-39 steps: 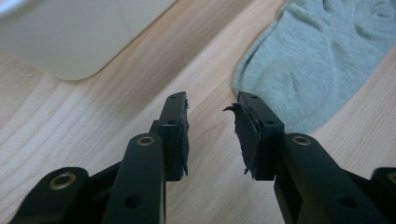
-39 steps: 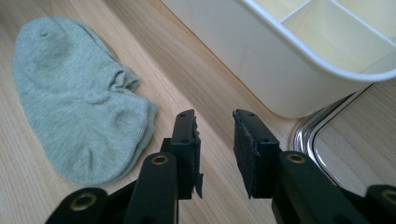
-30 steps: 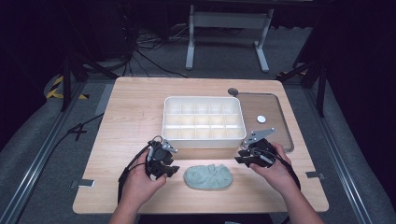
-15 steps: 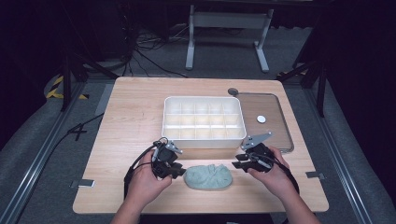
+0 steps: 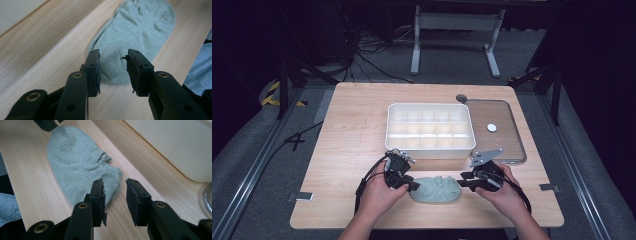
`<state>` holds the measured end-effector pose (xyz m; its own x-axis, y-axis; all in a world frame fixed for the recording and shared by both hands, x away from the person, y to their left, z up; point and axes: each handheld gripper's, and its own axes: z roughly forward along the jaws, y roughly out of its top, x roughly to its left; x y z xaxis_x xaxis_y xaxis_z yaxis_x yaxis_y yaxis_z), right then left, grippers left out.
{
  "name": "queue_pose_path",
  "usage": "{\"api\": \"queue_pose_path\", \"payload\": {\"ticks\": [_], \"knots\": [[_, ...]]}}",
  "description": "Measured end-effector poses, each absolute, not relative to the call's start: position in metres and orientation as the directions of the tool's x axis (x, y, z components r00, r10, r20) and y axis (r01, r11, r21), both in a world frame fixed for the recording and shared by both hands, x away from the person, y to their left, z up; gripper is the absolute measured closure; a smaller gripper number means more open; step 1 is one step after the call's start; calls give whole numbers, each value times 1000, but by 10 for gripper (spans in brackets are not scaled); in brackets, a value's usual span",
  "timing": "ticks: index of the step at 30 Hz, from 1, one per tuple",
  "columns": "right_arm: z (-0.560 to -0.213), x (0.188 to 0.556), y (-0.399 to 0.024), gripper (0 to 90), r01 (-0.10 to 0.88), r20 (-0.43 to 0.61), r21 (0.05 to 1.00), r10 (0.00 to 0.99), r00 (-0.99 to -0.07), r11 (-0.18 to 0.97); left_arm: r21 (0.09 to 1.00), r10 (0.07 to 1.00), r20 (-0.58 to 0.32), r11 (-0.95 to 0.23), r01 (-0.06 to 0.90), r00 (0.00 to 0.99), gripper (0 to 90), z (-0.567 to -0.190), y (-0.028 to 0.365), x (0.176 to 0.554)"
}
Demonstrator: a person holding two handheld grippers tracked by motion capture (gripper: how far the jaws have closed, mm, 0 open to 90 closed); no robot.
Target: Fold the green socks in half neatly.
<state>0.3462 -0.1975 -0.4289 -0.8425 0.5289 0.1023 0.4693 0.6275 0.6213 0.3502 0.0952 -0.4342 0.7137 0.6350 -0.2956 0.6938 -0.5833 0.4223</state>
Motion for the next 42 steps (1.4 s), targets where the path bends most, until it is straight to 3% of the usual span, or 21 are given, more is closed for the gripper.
{"api": "queue_pose_path", "payload": {"ticks": [7, 14, 22, 29, 33, 37, 42], "knots": [[-435, 342, -188, 683, 462, 113, 612, 508, -854, 642, 392, 663, -288, -578, 716, 692, 596, -442, 96, 352], [-450, 335, -169, 784, 430, 104, 571, 457, -883, 699, 380, 660, -294, -583, 718, 692, 590, -444, 96, 351], [-456, 332, -164, 842, 369, 33, 561, 425, -905, 741, 369, 656, -341, -566, 737, 674, 592, -445, 103, 351], [-456, 333, -164, 855, 369, 35, 560, 424, -905, 742, 342, 653, -352, -577, 742, 671, 602, -450, 99, 352], [-456, 333, -164, 854, 369, 33, 559, 424, -905, 743, 355, 651, -374, -557, 751, 660, 648, -452, 96, 351], [-456, 332, -163, 854, 369, 25, 557, 429, -903, 744, 359, 641, -389, -556, 749, 662, 809, -454, 92, 349], [-448, 331, -165, 865, 379, 18, 575, 452, -892, 725, 375, 638, -382, -554, 743, 668, 826, -450, 90, 347]]}}
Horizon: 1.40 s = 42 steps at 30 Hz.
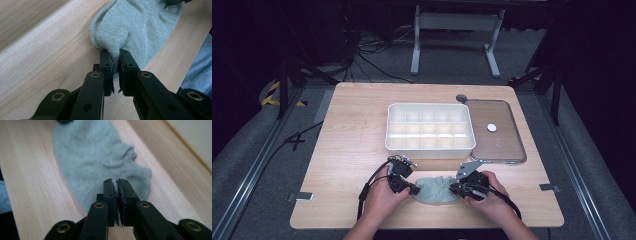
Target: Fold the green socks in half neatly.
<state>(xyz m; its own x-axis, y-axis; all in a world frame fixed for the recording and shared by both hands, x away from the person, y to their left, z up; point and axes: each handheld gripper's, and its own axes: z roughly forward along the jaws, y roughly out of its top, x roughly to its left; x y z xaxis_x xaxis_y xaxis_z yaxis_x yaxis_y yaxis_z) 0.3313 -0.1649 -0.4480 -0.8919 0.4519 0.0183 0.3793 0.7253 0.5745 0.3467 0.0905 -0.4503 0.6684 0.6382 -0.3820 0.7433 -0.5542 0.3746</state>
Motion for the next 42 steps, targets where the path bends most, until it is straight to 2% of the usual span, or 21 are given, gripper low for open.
{"api": "queue_pose_path", "payload": {"ticks": [5, 10, 13, 22, 24, 33, 42], "knots": [[-439, 322, -149, 882, 344, 48, 651, 416, -908, 676, 392, 634, -382, -548, 739, 673, 827, -447, 91, 344], [-447, 318, -130, 888, 318, 61, 644, 368, -928, 696, 399, 643, -383, -532, 747, 663, 826, -448, 95, 340], [-458, 318, -125, 892, 321, 44, 597, 370, -928, 735, 400, 641, -393, -527, 750, 660, 826, -448, 97, 342], [-463, 318, -128, 898, 303, 39, 616, 356, -933, 727, 415, 642, -401, -509, 754, 653, 826, -449, 96, 344], [-463, 318, -128, 898, 298, 33, 616, 354, -935, 729, 434, 620, -438, -488, 757, 651, 827, -445, 96, 343], [-464, 319, -129, 899, 302, 46, 623, 352, -935, 721, 459, 601, -443, -485, 744, 665, 828, -438, 93, 341], [-464, 320, -130, 899, 307, 59, 626, 349, -935, 717, 506, 525, -465, -504, 700, 713, 829, -427, 81, 336]]}}
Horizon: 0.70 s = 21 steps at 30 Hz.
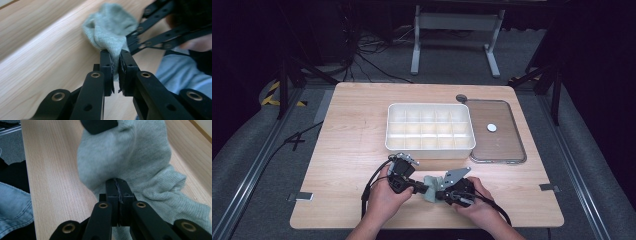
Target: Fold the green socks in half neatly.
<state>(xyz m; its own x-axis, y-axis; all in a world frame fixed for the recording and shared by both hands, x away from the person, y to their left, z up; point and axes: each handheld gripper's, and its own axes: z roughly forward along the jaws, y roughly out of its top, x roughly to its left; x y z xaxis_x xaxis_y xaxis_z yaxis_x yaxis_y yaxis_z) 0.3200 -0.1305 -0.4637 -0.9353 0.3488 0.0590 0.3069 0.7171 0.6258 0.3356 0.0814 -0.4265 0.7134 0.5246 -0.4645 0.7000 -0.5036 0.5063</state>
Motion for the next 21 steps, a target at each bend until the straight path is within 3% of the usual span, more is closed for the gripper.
{"api": "queue_pose_path", "payload": {"ticks": [5, 11, 16, 21], "knots": [[-464, 317, -128, 895, 305, 73, 631, 337, -939, 713, 521, 497, -448, -530, 669, 743, 830, -426, 71, 334], [-460, 315, -131, 851, 299, 66, 639, 337, -939, 708, 491, 523, -473, -512, 705, 709, 830, -423, 79, 336], [-444, 321, -159, 851, 366, 68, 665, 436, -897, 651, 459, 551, -476, -509, 728, 686, 830, -422, 84, 338], [-458, 327, -167, 844, 439, 69, 593, 501, -863, 675, 453, 548, -477, -517, 726, 687, 830, -422, 80, 342]]}}
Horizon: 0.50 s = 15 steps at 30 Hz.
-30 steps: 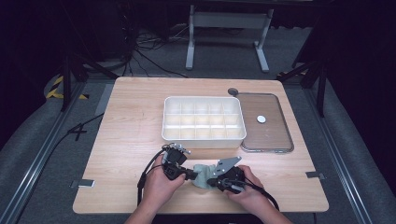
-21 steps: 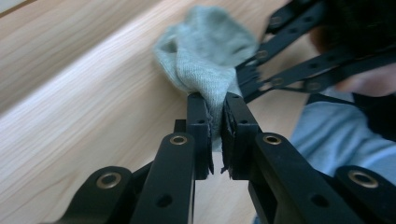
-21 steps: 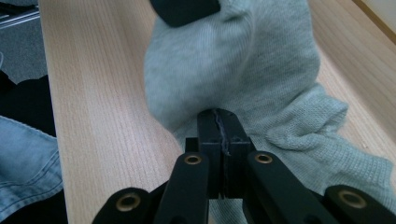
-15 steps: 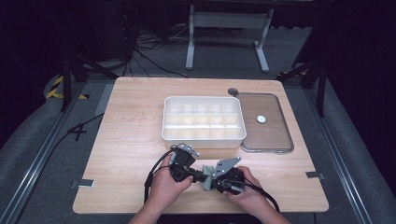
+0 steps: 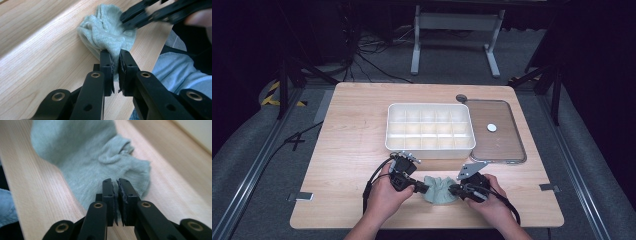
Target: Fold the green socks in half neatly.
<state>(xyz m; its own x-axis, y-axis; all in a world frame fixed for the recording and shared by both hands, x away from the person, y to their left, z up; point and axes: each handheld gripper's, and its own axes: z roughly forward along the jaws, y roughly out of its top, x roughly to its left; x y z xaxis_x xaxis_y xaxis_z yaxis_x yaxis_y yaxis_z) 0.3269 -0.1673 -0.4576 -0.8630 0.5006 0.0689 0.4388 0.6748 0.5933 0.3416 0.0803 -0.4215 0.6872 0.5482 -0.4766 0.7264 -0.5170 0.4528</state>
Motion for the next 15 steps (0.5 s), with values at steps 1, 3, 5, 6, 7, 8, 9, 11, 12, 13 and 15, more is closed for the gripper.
{"api": "queue_pose_path", "payload": {"ticks": [1, 3, 5, 6, 7, 8, 9, 11, 12, 13, 15], "knots": [[-461, 326, -166, 851, 423, 70, 610, 486, -871, 671, 451, 547, -470, -525, 721, 693, 830, -421, 79, 342], [-462, 325, -163, 863, 410, 64, 616, 477, -877, 672, 459, 543, -471, -523, 718, 696, 830, -420, 77, 342], [-464, 324, -161, 867, 402, 75, 633, 464, -883, 662, 472, 535, -463, -525, 708, 706, 829, -419, 73, 341], [-465, 323, -159, 868, 391, 77, 642, 453, -888, 659, 478, 530, -459, -530, 701, 713, 829, -419, 72, 342], [-465, 321, -157, 869, 383, 73, 646, 446, -892, 660, 481, 528, -457, -530, 698, 716, 829, -418, 71, 341], [-466, 319, -155, 870, 377, 70, 648, 441, -895, 662, 484, 525, -455, -532, 694, 719, 829, -418, 69, 341], [-466, 318, -153, 871, 371, 67, 648, 436, -898, 665, 487, 523, -452, -533, 692, 722, 829, -418, 68, 341], [-466, 318, -151, 872, 370, 68, 649, 433, -899, 665, 482, 520, -453, -540, 690, 724, 829, -419, 67, 341], [-466, 318, -151, 872, 373, 72, 649, 434, -898, 663, 483, 521, -452, -539, 690, 724, 829, -421, 66, 341], [-466, 319, -152, 872, 375, 77, 650, 434, -898, 661, 475, 523, -453, -544, 692, 722, 829, -422, 64, 342], [-467, 320, -153, 872, 383, 91, 655, 434, -896, 652, 462, 529, -445, -555, 692, 722, 829, -426, 61, 342]]}}
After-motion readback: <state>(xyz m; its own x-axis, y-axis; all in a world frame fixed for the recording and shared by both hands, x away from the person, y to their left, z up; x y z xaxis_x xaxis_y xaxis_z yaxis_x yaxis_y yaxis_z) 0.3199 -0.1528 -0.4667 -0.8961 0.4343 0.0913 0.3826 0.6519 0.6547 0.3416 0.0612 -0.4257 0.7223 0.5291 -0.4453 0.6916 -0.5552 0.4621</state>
